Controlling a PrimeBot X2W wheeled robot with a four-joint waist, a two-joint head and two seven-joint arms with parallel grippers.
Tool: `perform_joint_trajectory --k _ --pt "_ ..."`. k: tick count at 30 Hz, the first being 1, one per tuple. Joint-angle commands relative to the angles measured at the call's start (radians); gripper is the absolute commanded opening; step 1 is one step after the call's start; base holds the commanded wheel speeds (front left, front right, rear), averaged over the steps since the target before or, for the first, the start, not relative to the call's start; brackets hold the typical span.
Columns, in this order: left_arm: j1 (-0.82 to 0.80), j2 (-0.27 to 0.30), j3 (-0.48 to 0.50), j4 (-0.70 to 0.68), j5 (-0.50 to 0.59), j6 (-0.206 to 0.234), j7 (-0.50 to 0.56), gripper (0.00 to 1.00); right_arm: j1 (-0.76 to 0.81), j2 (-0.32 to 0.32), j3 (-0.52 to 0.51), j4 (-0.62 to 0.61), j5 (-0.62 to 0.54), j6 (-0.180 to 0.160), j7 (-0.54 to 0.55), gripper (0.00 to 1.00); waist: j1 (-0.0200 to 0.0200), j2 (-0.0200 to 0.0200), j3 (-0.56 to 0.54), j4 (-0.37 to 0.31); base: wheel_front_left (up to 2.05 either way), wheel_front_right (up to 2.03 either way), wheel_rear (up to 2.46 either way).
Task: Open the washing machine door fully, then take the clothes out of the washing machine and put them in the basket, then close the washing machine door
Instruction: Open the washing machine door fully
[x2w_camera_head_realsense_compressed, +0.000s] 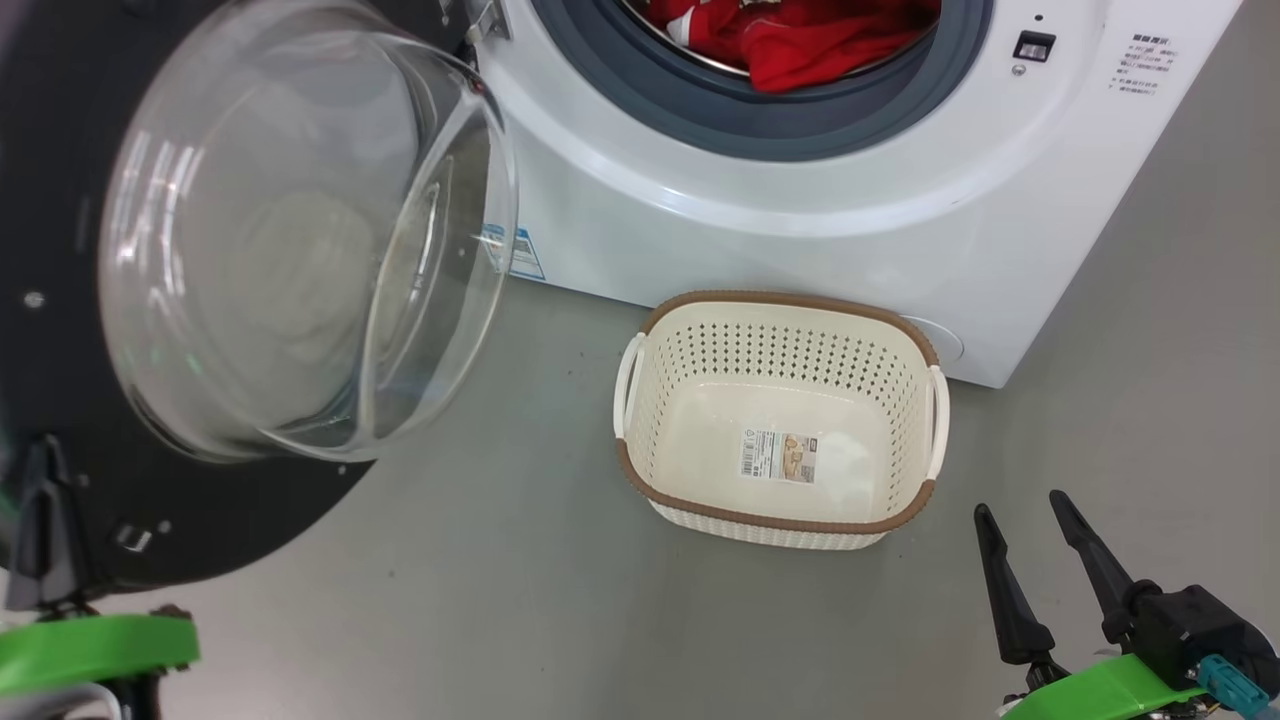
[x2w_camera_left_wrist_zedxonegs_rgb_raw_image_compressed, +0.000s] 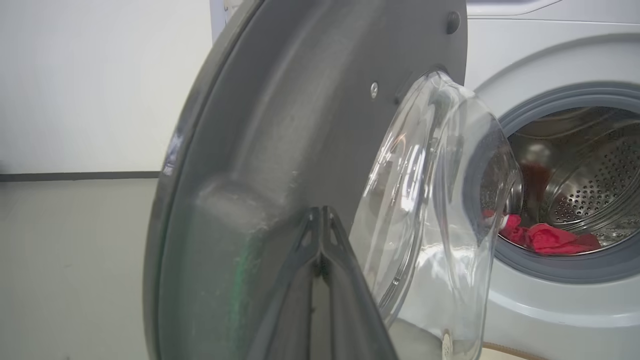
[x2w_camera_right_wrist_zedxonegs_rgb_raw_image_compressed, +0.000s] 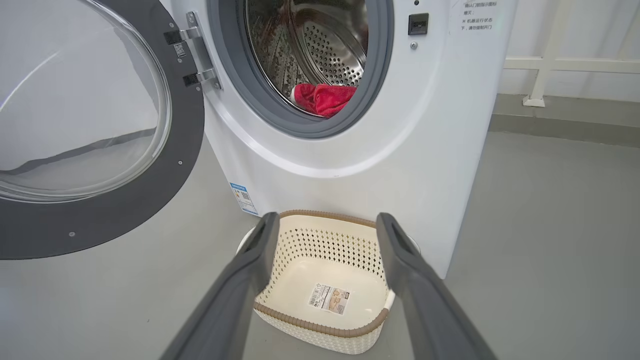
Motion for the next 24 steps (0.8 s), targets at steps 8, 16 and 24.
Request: perform_joint_trajectory --k 8,16,24 --pt "-0.113 0.064 0.092 0.049 -0.017 0.002 -0.005 0.00 -0.051 -0.020 0.025 -0.028 0.000 0.007 -0.006 1.00 0.0000 0.0000 0.034 -0.010 0.00 0.00 0.00" --pt "-0.189 0.109 0.152 0.122 -0.019 0.002 -0.005 0.00 -0.070 -0.029 0.021 -0.033 -0.003 0.007 -0.006 1.00 0.0000 0.0000 0.070 -0.026 0.00 0.00 0.00" --pt "-0.261 0.144 0.232 0.209 -0.012 0.002 -0.005 0.00 -0.086 -0.037 0.020 -0.036 -0.004 0.007 -0.006 1.00 0.0000 0.0000 0.094 -0.038 0.00 0.00 0.00"
